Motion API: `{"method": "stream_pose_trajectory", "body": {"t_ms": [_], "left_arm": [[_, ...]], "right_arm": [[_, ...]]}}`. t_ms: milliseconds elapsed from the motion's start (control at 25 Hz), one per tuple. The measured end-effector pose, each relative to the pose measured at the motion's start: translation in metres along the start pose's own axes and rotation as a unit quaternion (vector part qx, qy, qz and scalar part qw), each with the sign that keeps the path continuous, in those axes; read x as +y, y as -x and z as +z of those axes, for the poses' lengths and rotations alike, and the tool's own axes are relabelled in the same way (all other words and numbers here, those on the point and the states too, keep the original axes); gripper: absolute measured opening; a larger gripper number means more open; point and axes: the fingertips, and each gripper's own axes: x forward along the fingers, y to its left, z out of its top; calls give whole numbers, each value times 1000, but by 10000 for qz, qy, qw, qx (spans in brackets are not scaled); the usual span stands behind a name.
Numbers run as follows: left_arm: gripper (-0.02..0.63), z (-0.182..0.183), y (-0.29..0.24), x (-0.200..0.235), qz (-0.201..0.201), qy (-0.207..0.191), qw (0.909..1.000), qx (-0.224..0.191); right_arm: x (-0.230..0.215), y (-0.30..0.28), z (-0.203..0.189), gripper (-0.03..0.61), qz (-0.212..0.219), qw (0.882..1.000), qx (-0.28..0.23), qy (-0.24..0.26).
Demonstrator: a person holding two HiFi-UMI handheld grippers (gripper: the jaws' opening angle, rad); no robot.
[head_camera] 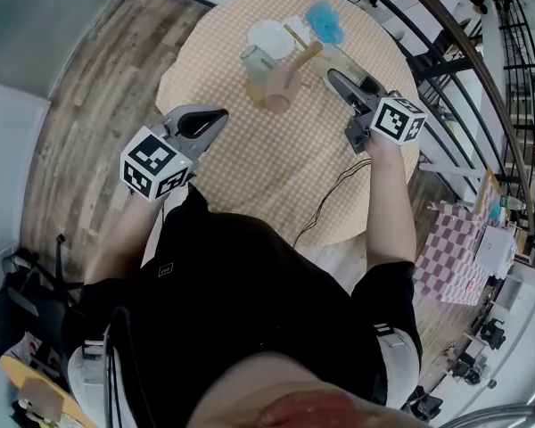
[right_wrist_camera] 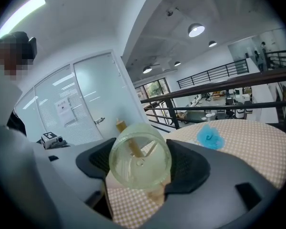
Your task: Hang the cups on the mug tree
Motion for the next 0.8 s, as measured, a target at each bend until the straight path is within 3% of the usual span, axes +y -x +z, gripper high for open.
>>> {"method": "stream_pose_trajectory", "body": {"t_ms": [800], "left_arm": [[6,-3,3,-4,15,0,10000,45]], "right_arm": [[-1,17,12,337,-155,9990,-426,64]]}}
